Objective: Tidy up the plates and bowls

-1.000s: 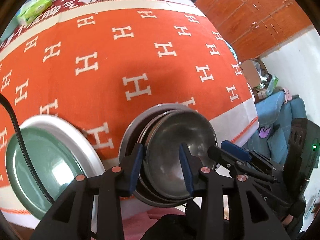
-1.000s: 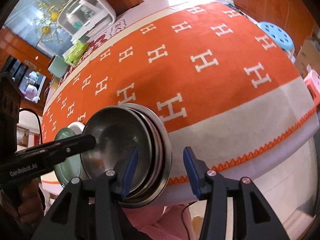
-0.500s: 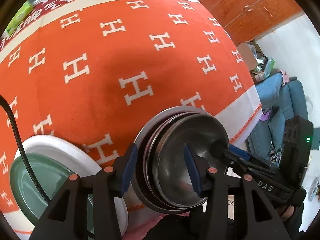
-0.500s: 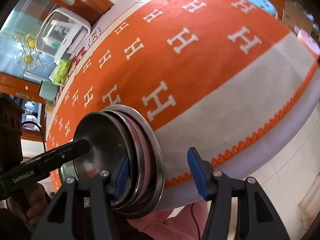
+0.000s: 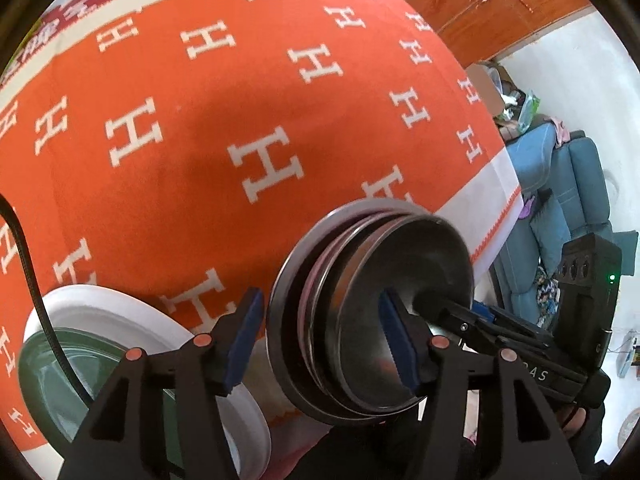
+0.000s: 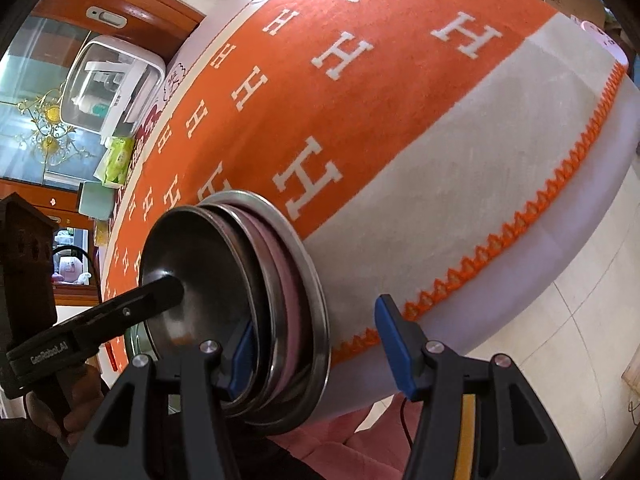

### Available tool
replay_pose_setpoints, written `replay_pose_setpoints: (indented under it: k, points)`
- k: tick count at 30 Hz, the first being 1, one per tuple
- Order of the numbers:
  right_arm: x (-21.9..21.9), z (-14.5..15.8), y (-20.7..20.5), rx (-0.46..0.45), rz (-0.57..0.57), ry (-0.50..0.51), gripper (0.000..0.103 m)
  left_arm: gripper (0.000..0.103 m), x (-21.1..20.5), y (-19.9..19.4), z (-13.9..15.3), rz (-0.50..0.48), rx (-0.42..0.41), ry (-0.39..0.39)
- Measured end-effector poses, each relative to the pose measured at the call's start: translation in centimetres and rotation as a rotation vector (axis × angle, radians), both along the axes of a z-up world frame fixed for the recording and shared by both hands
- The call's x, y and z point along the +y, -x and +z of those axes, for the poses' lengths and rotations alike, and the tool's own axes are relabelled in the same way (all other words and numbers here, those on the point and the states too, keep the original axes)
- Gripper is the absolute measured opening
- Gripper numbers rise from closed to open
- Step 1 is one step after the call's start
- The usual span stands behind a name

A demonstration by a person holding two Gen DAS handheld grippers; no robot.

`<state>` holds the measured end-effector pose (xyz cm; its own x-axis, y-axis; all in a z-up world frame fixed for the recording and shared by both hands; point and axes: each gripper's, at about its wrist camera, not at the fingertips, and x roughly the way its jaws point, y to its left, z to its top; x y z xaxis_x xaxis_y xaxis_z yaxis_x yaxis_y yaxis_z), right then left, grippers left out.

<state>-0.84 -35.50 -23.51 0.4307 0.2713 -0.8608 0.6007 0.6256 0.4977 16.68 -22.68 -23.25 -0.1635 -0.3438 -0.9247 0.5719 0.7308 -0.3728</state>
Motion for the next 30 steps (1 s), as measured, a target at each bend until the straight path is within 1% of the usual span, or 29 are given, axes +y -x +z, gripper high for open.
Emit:
replay_pose_setpoints:
  k: [5,10,13,15,19,21,23,30]
  points:
    - [0.1,-0.1,0.3,-0.001,-0.011,-0.009,0.056,0.058,-0.4,0.1,-1.6,-0.022,0.065,-0.031]
    - [0.3,-0.1,0.3,-0.002,-0.019,-0.009,0.056,0.058,-0.7,0.2,-2.7,-0.037,0.111,-0.051]
    - [0.4,0.0,0.4,-0.01,-0.018,-0.012,0.049,0.058,-0.7,0.5,-3.2,-0.047,0.137,-0.061]
    - [0.5,0.2,0.2,-0.014,-0.011,-0.009,0.042,0.055,-0.7,0.7,-3.6,-0.047,0.151,-0.066]
    - [0.8,0.3,-0.1,-0.014,-0.002,-0.004,0.038,0.053,-0.7,0.8,-3.6,-0.041,0.158,-0.063]
    - [0.9,0.3,-0.2,-0.021,0.006,-0.007,0.032,0.051,-0.7,0.8,-3.6,-0.037,0.159,-0.058]
    - [1.1,0.5,-0.4,-0.023,0.017,0.002,0.029,0.05,-0.8,0.8,-3.7,-0.033,0.158,-0.059]
    - [0.8,0.9,-0.3,-0.034,0.02,0.01,0.028,0.049,-0.2,0.8,-3.0,-0.016,0.134,-0.069]
